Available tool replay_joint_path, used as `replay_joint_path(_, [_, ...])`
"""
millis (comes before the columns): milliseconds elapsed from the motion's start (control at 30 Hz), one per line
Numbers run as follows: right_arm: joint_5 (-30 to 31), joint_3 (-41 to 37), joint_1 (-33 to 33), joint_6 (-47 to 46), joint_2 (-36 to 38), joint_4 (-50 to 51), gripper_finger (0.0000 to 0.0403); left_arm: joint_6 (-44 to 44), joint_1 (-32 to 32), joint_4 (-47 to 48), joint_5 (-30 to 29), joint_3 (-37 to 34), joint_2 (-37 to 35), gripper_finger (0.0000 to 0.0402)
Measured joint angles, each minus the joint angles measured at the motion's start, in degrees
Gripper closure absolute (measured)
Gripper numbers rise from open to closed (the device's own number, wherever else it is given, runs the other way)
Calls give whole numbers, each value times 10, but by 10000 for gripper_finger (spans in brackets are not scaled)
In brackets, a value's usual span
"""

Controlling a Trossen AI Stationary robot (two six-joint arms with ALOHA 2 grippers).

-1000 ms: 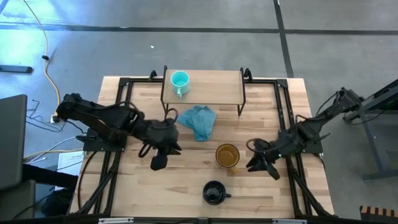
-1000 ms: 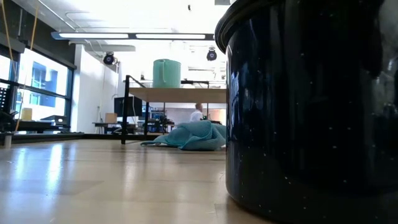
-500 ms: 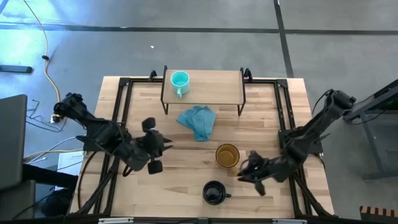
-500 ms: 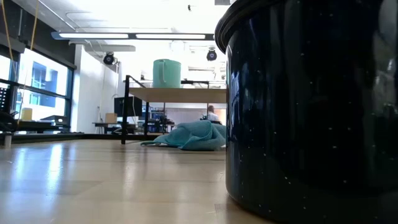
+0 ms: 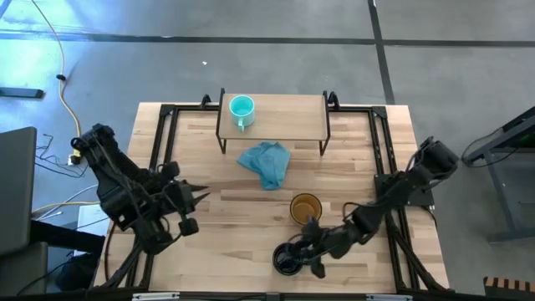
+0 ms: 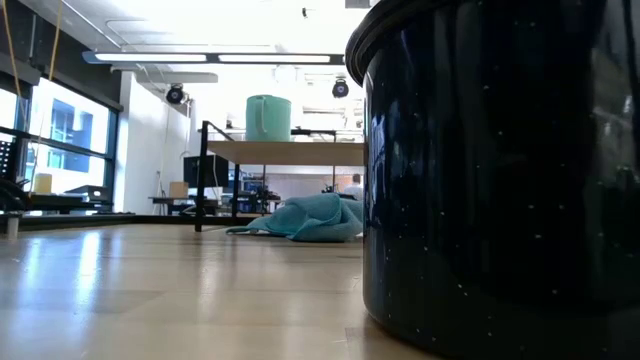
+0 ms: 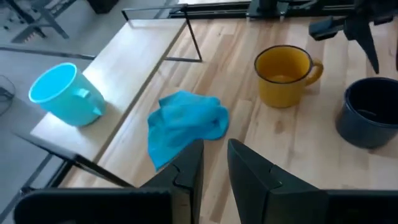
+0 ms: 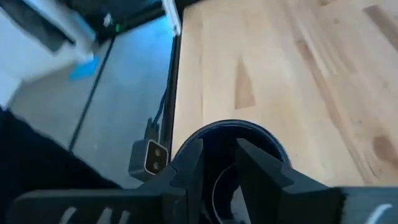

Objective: Stack small to large cups/mugs on shelf
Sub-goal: Put the dark blue cup on the shelf

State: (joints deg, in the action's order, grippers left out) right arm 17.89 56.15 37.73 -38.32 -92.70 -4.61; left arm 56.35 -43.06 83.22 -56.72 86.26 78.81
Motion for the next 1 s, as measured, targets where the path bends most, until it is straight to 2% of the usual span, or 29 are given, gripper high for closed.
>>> replay_joint_path(267, [-27,114,-41,69,-43,197,318,87,-51,24,-14,0,0,339])
replay_joint_path(367, [-69,129,-54,78,-45,237,316,105,-64,24,-16,0,0,339])
replay_joint_path(500, [-107,130,-66,74,-45,241,302,125,-79,25,-30,0,0,339])
replay_joint_path(733, [-118,130,-71,75,-45,241,275,140,-85,25,-38,0,0,339])
replay_joint_path(1000, [-124,130,-71,106,-45,246,272,145,-83,25,-44,0,0,339])
